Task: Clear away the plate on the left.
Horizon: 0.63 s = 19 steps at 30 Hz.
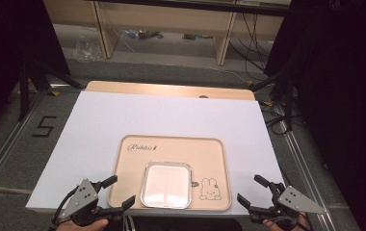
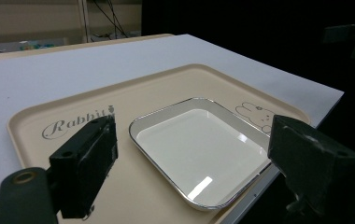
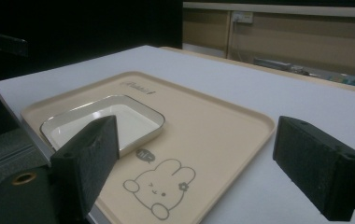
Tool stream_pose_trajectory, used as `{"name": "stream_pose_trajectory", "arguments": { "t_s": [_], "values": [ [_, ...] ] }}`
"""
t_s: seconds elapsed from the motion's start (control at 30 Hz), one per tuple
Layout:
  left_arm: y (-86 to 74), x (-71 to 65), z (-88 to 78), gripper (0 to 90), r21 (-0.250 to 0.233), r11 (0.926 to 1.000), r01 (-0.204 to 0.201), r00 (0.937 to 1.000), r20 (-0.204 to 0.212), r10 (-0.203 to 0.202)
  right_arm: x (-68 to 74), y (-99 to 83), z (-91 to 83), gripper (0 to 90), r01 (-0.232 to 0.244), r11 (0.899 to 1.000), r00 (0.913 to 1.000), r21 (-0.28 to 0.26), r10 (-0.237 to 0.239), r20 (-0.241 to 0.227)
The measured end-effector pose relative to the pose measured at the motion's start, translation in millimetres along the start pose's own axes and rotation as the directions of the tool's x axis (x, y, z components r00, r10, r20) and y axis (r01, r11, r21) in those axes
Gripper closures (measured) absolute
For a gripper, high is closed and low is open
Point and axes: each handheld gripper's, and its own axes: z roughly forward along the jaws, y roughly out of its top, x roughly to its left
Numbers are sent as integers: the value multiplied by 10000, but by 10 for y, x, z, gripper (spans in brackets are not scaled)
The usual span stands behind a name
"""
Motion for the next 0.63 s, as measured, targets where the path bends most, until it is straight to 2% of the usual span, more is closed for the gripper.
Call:
{"name": "stream_pose_trajectory", "arguments": {
  "t_s": [0.17, 0.2, 0.63],
  "values": [
    [-3, 23, 7, 156, 76, 9999, -111, 9999, -81, 111, 0, 0, -1, 153, 41, 10000, 10000, 49, -41, -49],
    [-3, 22, 8, 156, 66, 9999, -117, 9999, -83, 117, -8, 2, 0, 153, 226, 9997, 9997, -19, -226, -28],
    [-2, 30, 9, 156, 166, 9998, -138, 9999, -80, 139, -8, 2, 0, 153, 258, 9997, 9997, -1, -258, -36]
  ]
}}
